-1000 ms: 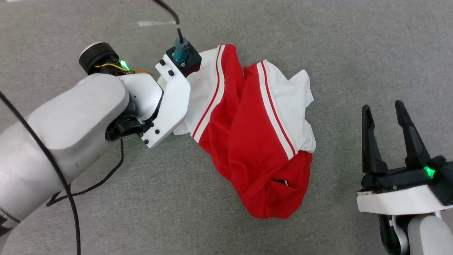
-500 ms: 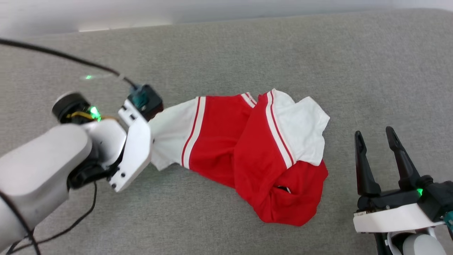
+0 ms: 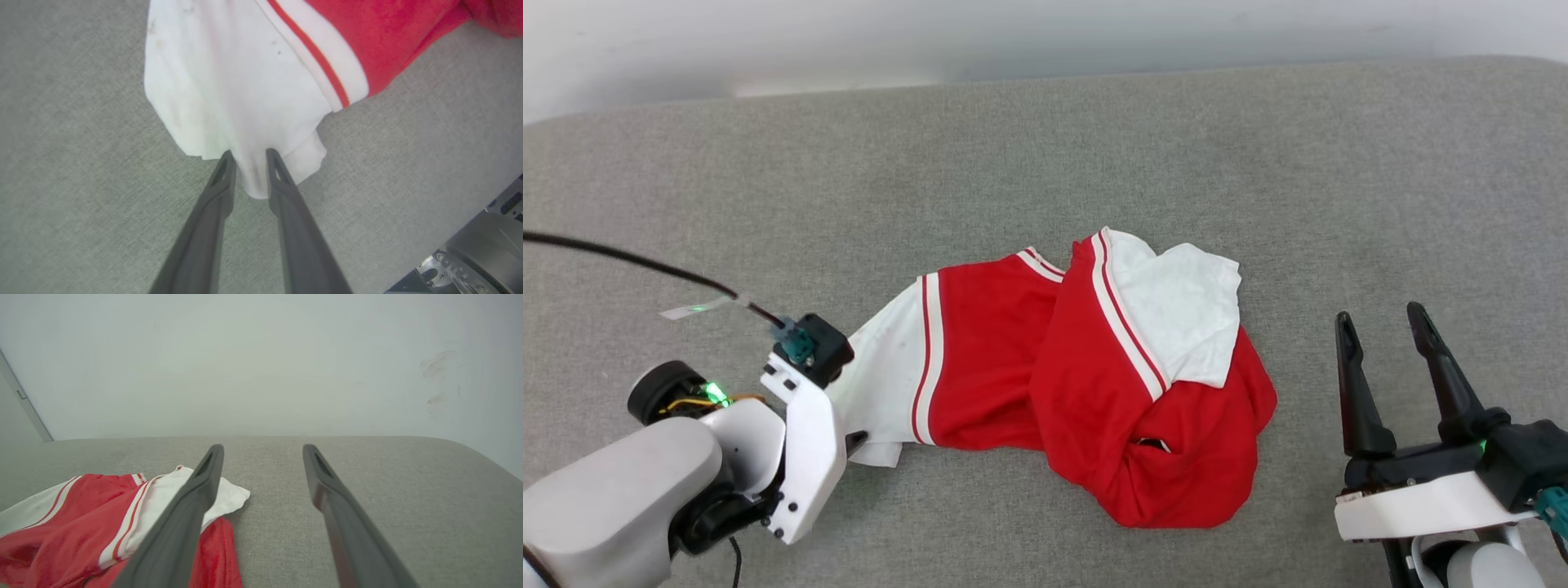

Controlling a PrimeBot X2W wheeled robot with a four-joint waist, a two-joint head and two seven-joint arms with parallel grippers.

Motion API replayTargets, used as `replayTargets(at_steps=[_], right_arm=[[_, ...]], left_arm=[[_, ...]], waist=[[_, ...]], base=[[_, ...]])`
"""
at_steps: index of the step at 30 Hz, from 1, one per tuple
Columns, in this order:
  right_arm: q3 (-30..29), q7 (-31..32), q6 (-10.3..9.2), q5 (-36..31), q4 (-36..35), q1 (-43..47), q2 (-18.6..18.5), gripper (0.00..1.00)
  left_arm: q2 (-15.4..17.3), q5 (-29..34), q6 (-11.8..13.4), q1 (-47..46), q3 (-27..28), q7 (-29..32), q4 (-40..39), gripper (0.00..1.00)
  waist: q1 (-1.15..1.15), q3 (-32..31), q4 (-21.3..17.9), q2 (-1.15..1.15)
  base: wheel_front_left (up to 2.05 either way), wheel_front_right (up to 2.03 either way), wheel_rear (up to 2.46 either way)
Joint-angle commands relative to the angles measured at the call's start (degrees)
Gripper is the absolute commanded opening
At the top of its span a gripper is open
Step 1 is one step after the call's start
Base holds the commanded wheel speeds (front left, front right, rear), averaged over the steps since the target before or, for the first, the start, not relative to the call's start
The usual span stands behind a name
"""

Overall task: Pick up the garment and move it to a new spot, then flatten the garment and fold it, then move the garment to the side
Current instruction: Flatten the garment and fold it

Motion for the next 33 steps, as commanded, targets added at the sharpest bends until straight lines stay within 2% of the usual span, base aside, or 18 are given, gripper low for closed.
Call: replayTargets(at_steps=[1,5,9,10,12,15,17,21,23,25,29,33], right_arm=[[-0.4,-0.1,-0.02,-0.9,-0.1,-1.0,0.1,1.0],[-1.6,-0.1,-0.02,-3.7,-1.2,-3.8,0.1,1.0],[-3.0,-0.1,-0.03,-7.4,-2.2,-8.6,0.1,1.0],[-3.0,-0.1,-0.03,-7.4,-2.2,-8.6,0.1,1.0],[-3.2,-0.1,-0.02,-9.4,-2.1,-11.7,-0.1,1.0],[-2.2,-0.1,-0.03,-11.1,-0.5,-16.0,-2.7,1.0],[-0.5,-0.1,-0.03,-11.1,1.6,-18.9,-5.0,1.0],[4.5,-0.1,-0.03,-9.7,9.6,-24.2,-10.6,1.0],[8.4,2.0,-0.03,-7.8,14.0,-27.5,-13.2,1.0],[13.1,6.6,-0.03,-4.7,17.8,-30.7,-16.3,1.0],[24.8,18.1,-0.03,2.8,21.4,-37.2,-22.8,1.0],[36.6,31.6,-0.03,14.4,22.4,-42.2,-28.1,1.0]], left_arm=[[-0.2,0.9,0.7,0.6,1.1,-2.9,0.0,1.0],[-0.5,4.1,4.5,1.4,4.3,-13.6,-0.6,1.0],[-0.7,6.1,10.2,3.4,8.0,-24.3,-2.1,1.0],[-0.7,6.1,10.2,3.4,8.0,-24.3,-2.1,1.0],[-1.1,6.0,13.4,5.3,9.9,-29.7,-2.9,1.0],[-1.8,5.7,18.1,8.8,12.6,-37.1,-3.9,1.0],[-2.6,5.8,21.0,11.3,14.5,-39.8,-4.4,1.0],[-5.0,7.9,26.2,16.5,20.2,-41.4,-6.0,1.0],[-7.1,10.5,28.0,19.7,24.8,-41.5,-7.5,1.0],[-9.3,13.8,29.3,23.7,29.2,-41.4,-8.8,1.0],[-14.7,20.7,29.8,30.3,37.8,-41.4,-11.4,1.0],[-21.4,26.5,28.1,36.0,45.2,-41.4,-13.1,1.0]], waist=[[0.0,-0.9,-0.1,0.0],[0.0,-2.1,0.2,0.0],[0.0,-2.9,0.8,0.0],[0.0,-2.9,0.8,0.0],[0.0,-3.0,1.1,0.0],[0.0,-3.0,1.7,0.0],[0.0,-3.0,2.1,0.0],[0.0,-2.9,2.9,0.0],[0.0,-2.8,3.4,0.0],[0.0,-2.4,3.9,0.0],[0.0,-1.4,5.0,0.0],[0.0,0.0,6.3,0.0]], base=[[0.0,0.0,0.0],[0.0,0.0,0.0],[0.0,0.0,0.0],[0.0,0.0,0.0],[0.0,0.0,0.0],[0.0,0.0,0.0],[0.0,0.0,0.0],[0.0,0.0,0.0],[0.0,0.0,0.0],[0.0,0.0,0.0],[0.0,0.0,0.0],[0.0,0.0,0.0]])
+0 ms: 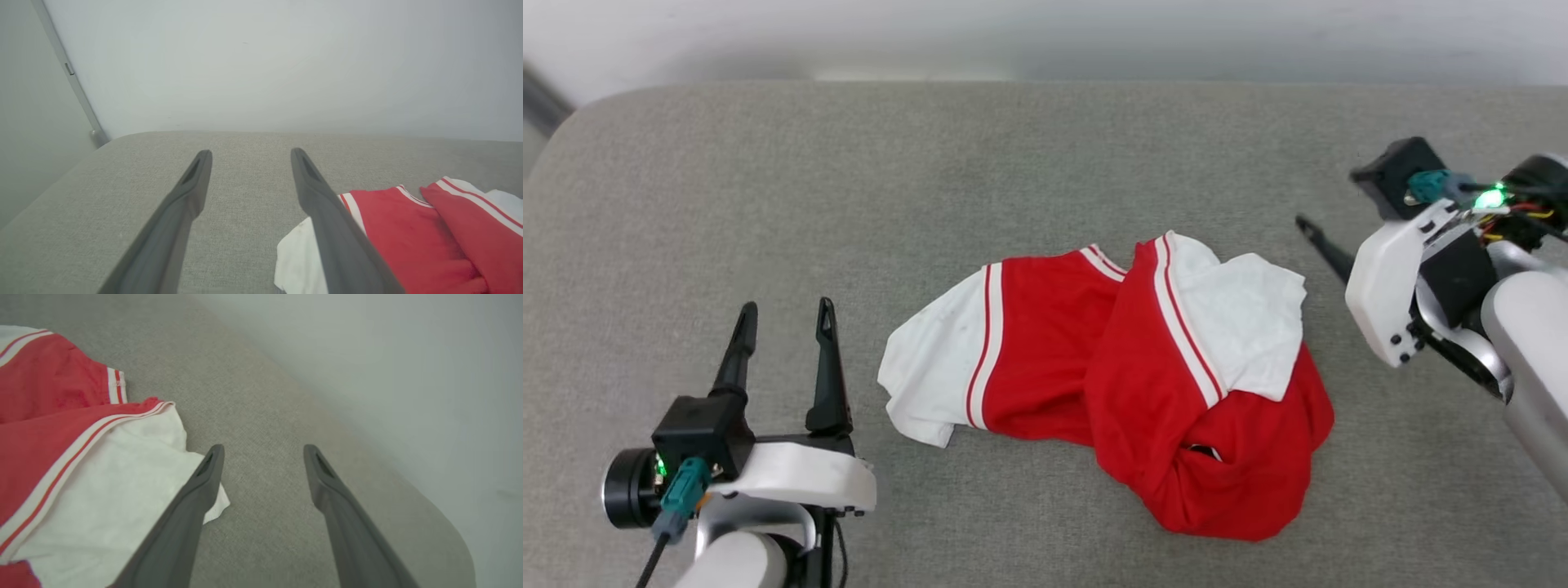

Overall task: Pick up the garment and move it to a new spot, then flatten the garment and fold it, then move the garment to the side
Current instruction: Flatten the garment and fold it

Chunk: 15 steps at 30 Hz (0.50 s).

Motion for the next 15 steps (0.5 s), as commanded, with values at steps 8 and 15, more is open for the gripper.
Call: replayTargets(at_steps=[8,15], right_arm=[[12.8,21.8,-0.04,22.3,-0.7,-9.3,-6.7,1.0],[18.2,27.1,-0.04,27.3,4.3,-13.9,-6.6,1.0]], left_arm=[[-12.3,9.8,-7.2,4.4,10.2,-0.2,-1.0,1.0],[-21.0,16.2,-14.0,4.3,16.1,-0.2,-0.4,1.0]], waist=[[0.0,4.7,3.8,0.0],[0.0,8.8,6.7,0.0]], base=[[0.0,0.0,0.0],[0.0,0.0,0.0]])
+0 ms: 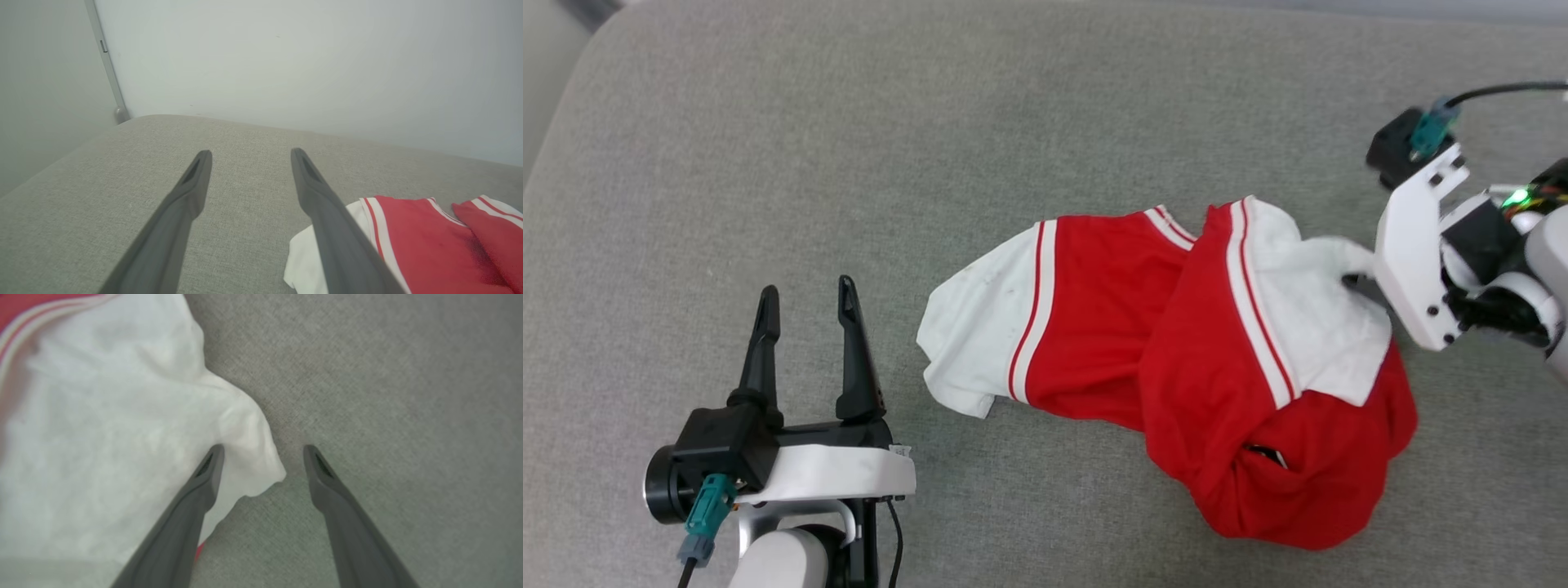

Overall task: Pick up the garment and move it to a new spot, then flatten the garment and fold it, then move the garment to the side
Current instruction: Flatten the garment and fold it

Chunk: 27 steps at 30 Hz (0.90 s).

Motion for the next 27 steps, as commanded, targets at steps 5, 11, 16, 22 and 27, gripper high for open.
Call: replayTargets(at_steps=[5,11,16,22,27], right_arm=[[5.9,0.3,-0.04,1.4,3.9,1.8,1.4,1.0],[8.7,-6.1,-0.04,2.5,4.1,1.4,1.2,0.0],[8.6,-13.1,-0.06,2.8,-0.5,-3.3,-3.6,0.0],[6.4,-15.7,-0.05,6.7,-4.1,-2.5,-11.0,0.0],[5.4,-14.6,-0.05,9.5,-2.6,1.9,-15.1,0.0]], left_arm=[[-3.5,3.4,-3.9,-1.1,3.8,-0.2,0.6,1.0],[-5.3,5.7,-6.6,-0.6,7.2,-0.2,1.3,1.0],[-5.8,7.0,-7.6,1.2,9.6,-0.2,1.6,1.0],[-6.0,7.9,-8.3,3.0,11.3,-0.2,1.3,1.0],[-6.1,8.3,-8.9,3.3,11.7,-0.2,1.4,1.0]], waist=[[0.0,3.0,1.7,0.0],[0.0,1.6,0.1,0.0],[0.0,-1.0,-2.2,0.0],[0.0,-2.5,-4.5,0.0],[0.0,-2.3,-5.2,0.0]], base=[[0.0,0.0,0.0],[0.0,0.0,0.0],[0.0,0.0,0.0],[0.0,0.0,0.0],[0.0,0.0,0.0]])
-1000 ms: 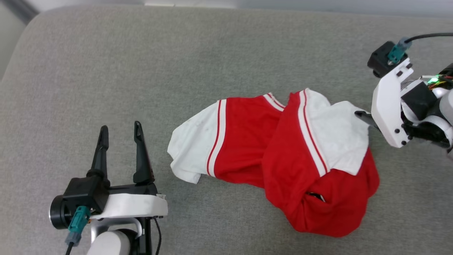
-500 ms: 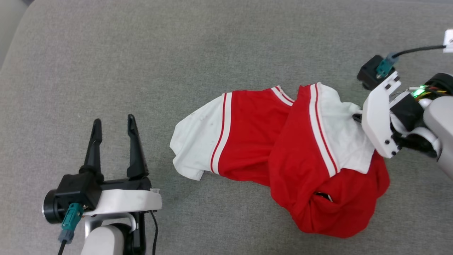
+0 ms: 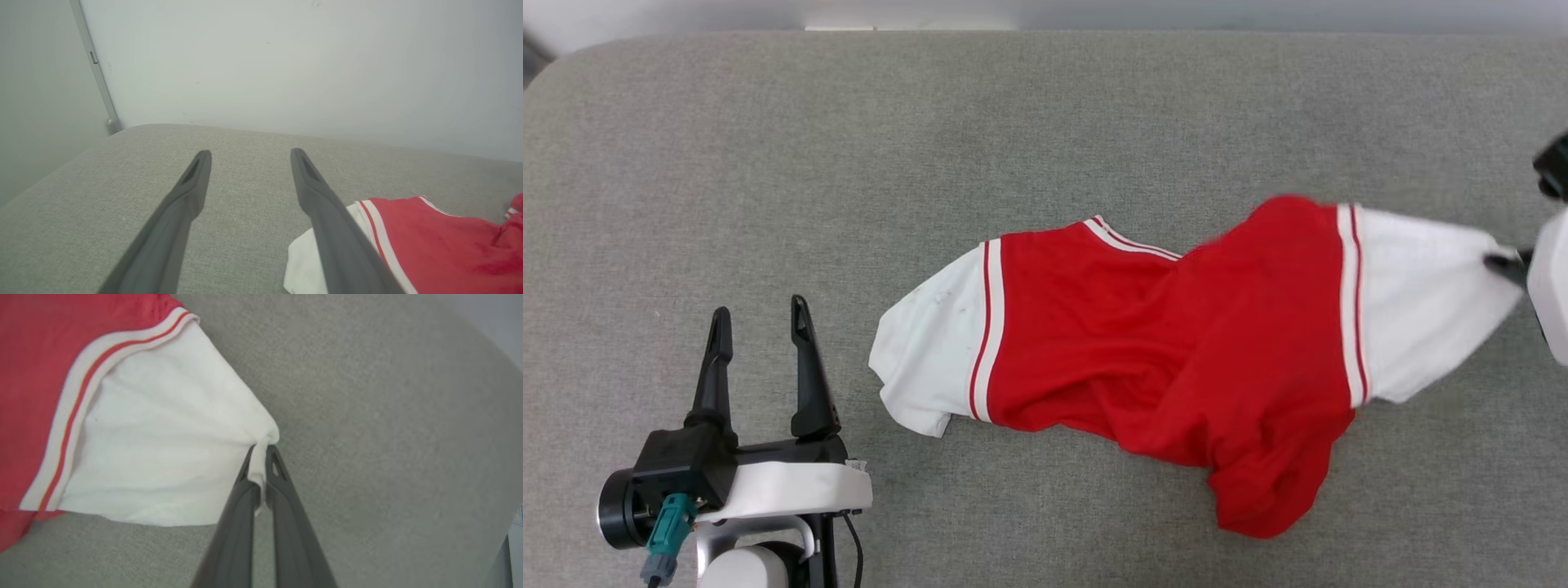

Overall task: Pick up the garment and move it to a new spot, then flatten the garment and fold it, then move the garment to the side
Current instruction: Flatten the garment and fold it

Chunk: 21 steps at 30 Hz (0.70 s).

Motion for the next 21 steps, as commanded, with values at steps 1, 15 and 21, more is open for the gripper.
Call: replayTargets(at_steps=[1,15,21], right_arm=[[-0.6,0.2,-0.06,1.0,1.3,2.1,-0.2,0.0],[-5.1,-10.9,-0.05,-2.0,11.8,8.6,5.5,1.0],[-10.3,-27.1,-0.05,-9.0,10.0,8.1,7.4,1.0]], left_arm=[[-0.1,0.4,-0.3,0.5,0.1,-0.2,0.1,1.0],[0.0,0.7,-2.6,-1.2,3.3,-0.2,4.4,1.0],[3.3,2.1,-5.6,-3.4,5.2,-0.2,6.1,1.0]], waist=[[0.0,0.3,-0.2,0.0],[0.0,-2.0,-1.8,0.0],[0.0,-4.1,-3.3,0.0]], base=[[0.0,0.0,0.0],[0.0,0.0,0.0],[0.0,0.0,0.0]])
